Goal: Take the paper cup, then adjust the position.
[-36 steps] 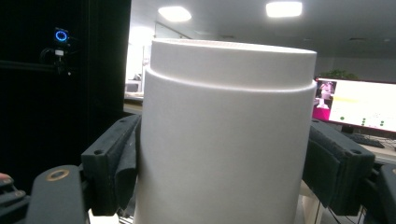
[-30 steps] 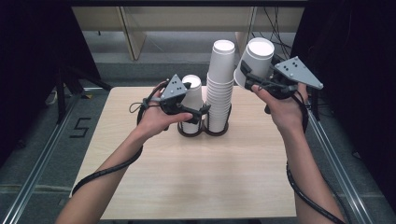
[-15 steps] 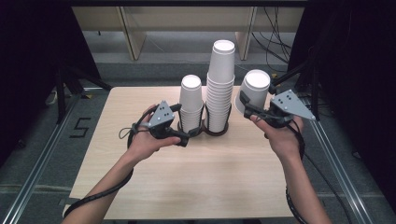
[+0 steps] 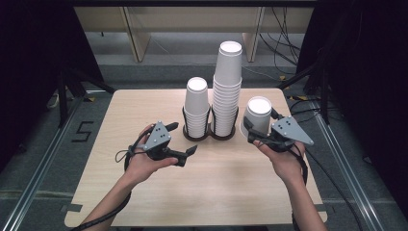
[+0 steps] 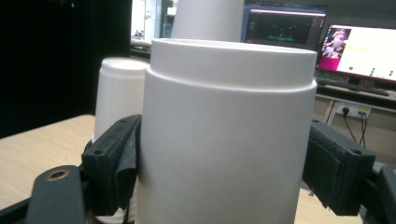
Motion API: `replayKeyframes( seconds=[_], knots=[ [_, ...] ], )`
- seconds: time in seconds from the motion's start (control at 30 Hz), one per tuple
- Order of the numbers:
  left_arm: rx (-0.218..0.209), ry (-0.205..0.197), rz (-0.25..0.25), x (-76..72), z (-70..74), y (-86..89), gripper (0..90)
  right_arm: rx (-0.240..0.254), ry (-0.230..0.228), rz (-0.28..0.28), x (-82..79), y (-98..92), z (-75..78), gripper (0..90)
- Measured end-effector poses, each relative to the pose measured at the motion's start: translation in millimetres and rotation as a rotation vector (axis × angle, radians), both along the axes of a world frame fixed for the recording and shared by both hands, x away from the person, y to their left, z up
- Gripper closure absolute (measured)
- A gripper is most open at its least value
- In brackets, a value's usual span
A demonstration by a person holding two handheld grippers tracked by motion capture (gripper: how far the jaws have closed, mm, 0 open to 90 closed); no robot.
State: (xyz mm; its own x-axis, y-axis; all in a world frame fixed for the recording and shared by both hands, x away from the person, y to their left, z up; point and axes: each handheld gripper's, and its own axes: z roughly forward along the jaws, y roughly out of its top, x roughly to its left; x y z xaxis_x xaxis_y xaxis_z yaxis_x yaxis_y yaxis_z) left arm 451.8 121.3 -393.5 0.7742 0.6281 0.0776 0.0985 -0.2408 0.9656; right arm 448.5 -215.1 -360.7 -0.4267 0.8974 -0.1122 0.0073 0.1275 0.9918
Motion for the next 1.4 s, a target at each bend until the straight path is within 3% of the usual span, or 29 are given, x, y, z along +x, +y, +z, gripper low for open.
replayKeyframes(
  seconds=[0.33,0.4,0.73,0.8,0.83,0.9,0.93,1.0,1.07,1.17,1.33,1.37,1.4],
  knots=[
    [0.008,0.033,-0.009,-1.9,-15.5,-2.9,2.9,-0.081,0.031,0.029,-0.8,13.7,-24.9,20.5],
    [0.009,0.039,-0.011,-1.7,-17.3,-4.1,2.9,-0.077,0.041,0.033,-1.7,15.0,-27.2,20.5],
    [0.008,0.060,-0.032,-2.4,-20.4,-7.9,3.0,-0.192,0.043,0.035,-6.0,21.5,-46.7,20.4],
    [0.010,0.066,-0.038,-4.6,-21.2,-7.5,3.0,-0.266,0.034,0.040,-6.6,26.2,-52.5,20.4],
    [0.014,0.066,-0.042,-5.5,-21.6,-7.3,3.0,-0.266,0.034,0.040,-6.6,26.2,-52.5,20.4],
    [0.014,0.064,-0.043,-6.1,-22.2,-6.5,2.9,-0.358,0.022,0.053,-6.8,30.8,-57.0,20.4],
    [0.012,0.065,-0.042,-6.1,-22.5,-6.0,2.9,-0.358,0.022,0.053,-6.8,30.8,-57.0,20.4],
    [0.009,0.069,-0.041,-5.2,-23.2,-5.3,2.9,-0.436,0.002,0.057,-5.8,34.2,-60.4,20.3],
    [0.012,0.076,-0.043,-3.4,-24.1,-5.7,2.9,-0.464,-0.006,0.061,-5.4,35.2,-61.3,20.3],
    [0.009,0.081,-0.048,0.6,-25.1,-7.1,2.9,-0.565,-0.043,0.071,-5.4,38.7,-64.2,20.3],
    [0.018,0.104,-0.057,3.9,-26.1,-12.2,2.8,-0.691,-0.104,0.087,-8.0,43.8,-68.8,20.3],
    [0.025,0.109,-0.062,4.6,-26.9,-13.7,2.5,-0.786,-0.142,0.095,-9.9,46.7,-72.8,20.2],
    [0.031,0.114,-0.066,5.3,-27.9,-15.1,2.5,-0.786,-0.142,0.095,-9.9,46.7,-72.8,20.2]
  ],
)
